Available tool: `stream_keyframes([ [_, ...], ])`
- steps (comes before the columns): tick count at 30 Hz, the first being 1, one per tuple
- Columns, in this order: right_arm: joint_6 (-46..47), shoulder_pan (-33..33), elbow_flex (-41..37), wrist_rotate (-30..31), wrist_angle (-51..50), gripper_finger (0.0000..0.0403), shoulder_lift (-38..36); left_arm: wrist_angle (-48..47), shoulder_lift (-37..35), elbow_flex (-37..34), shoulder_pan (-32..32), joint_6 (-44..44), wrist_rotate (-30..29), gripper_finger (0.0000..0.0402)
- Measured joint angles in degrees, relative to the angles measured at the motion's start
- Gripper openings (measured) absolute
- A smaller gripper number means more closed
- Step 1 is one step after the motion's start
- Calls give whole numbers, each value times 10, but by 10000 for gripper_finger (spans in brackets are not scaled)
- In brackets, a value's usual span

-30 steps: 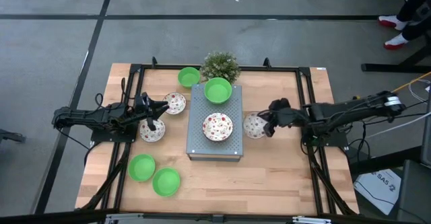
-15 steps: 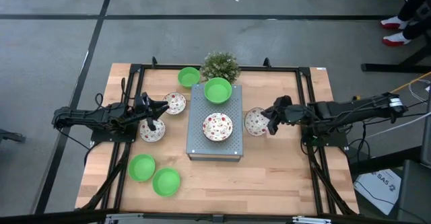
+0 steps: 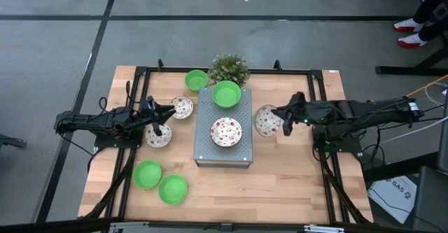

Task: Pick & Place Mini bowls
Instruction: Stack the red patterned bowl on the red patterned bowl on the shelf

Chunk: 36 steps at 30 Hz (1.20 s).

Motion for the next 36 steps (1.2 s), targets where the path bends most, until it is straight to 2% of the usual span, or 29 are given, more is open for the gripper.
stream_keyframes([
  [10,-41,0,50,-2,25,13,2,0,0,0,0,0,0,107],
  [16,-90,0,92,-13,30,13,36,0,0,0,0,0,0,107],
  [28,-225,0,244,-55,35,13,172,0,0,0,0,0,0,107],
  [36,-264,0,359,-68,-30,13,304,0,0,0,0,0,0,107],
])
